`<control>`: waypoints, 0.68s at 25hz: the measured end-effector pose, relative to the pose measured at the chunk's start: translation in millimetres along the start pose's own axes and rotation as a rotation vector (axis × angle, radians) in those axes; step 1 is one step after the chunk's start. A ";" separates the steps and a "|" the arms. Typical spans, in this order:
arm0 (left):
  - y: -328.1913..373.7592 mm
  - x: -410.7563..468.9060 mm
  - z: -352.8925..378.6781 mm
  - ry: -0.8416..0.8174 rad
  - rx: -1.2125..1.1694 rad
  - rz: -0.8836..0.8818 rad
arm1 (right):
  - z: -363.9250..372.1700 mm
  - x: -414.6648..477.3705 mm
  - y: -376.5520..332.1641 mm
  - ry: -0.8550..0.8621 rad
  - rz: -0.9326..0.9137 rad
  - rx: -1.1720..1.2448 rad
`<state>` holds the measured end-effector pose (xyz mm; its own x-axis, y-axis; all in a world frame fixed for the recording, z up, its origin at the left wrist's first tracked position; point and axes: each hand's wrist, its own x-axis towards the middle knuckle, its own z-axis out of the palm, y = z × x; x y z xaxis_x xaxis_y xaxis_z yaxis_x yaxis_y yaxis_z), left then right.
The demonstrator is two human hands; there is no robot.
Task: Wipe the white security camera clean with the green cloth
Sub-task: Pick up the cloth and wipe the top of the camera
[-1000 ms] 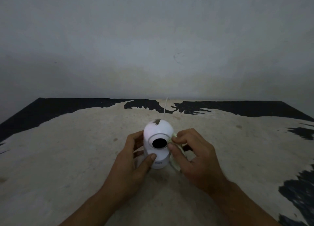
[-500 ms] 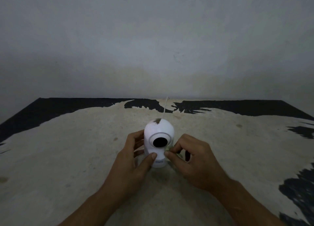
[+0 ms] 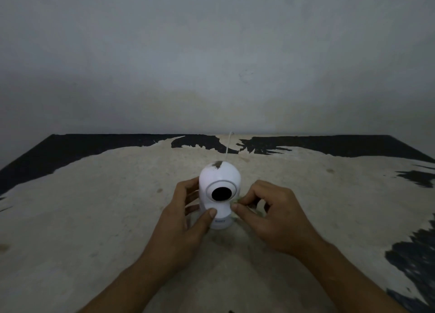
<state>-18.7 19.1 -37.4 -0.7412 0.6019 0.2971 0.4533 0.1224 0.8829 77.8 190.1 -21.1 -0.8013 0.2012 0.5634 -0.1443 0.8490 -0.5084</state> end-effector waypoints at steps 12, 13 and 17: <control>0.9 -0.7 0.1 0.003 -0.005 0.007 | -2.1 -0.2 -1.7 0.099 -0.056 -0.017; 1.2 -0.9 0.0 0.003 -0.008 0.006 | -3.9 1.0 -1.7 0.150 -0.068 0.008; 2.9 -0.9 0.5 0.004 -0.010 0.004 | 8.3 -0.7 -3.5 0.318 -0.176 -0.044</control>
<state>-16.6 19.3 -35.3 -0.7413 0.5994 0.3020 0.4514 0.1121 0.8853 74.0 182.9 -25.1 -0.5452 0.1859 0.8174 -0.2334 0.9029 -0.3610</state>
